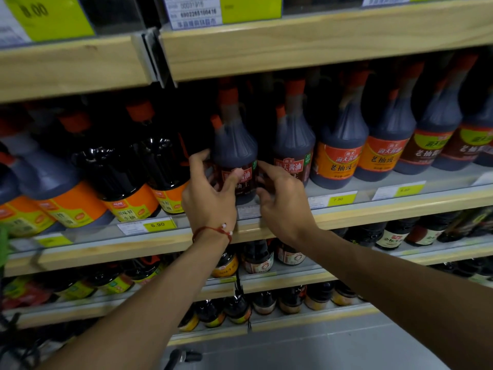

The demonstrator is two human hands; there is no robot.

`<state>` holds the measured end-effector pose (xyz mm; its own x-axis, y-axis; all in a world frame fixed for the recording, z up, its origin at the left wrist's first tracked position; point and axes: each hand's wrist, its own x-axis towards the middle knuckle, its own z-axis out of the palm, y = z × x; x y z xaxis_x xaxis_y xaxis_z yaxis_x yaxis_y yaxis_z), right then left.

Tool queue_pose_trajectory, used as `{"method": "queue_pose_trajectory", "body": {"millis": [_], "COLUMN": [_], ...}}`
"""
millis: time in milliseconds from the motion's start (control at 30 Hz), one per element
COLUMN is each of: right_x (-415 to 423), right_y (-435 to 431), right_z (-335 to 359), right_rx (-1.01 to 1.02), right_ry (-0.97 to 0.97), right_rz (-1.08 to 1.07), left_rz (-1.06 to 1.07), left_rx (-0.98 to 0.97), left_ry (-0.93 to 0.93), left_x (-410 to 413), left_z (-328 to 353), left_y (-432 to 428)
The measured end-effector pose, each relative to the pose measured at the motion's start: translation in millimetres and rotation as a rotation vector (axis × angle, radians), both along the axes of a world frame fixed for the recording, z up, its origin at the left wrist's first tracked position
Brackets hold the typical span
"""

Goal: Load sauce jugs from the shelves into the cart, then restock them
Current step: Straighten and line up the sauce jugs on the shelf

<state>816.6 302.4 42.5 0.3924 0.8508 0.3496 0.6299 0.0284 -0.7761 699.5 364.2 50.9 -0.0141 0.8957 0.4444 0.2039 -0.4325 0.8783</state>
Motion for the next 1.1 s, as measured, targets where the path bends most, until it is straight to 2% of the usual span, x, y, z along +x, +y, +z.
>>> {"method": "queue_pose_trajectory", "body": {"millis": [267,600,867,1100], "right_x": [4.8,11.2,12.5,12.7], "right_y": [1.0,-0.3,-14.4,-8.2], "right_z": [-4.0,-1.6,-2.4,-2.4], "right_rx": [-0.016,-0.046,-0.013,-0.052], "right_ry": [-0.013,0.014,-0.142,-0.155], "right_rz": [0.046,0.145,0.067,0.027], "left_rz": [0.046,0.029,-0.049,-0.042], "left_rx": [0.042,0.01,-0.024,-0.022], "left_ry": [0.052,-0.063,-0.104,-0.102], "left_x": [-2.0,-1.1,7.8,13.6], "left_z": [-3.8,-3.6,-7.2,-8.7], "left_y": [-3.1,-7.6,-10.9,-4.8]}}
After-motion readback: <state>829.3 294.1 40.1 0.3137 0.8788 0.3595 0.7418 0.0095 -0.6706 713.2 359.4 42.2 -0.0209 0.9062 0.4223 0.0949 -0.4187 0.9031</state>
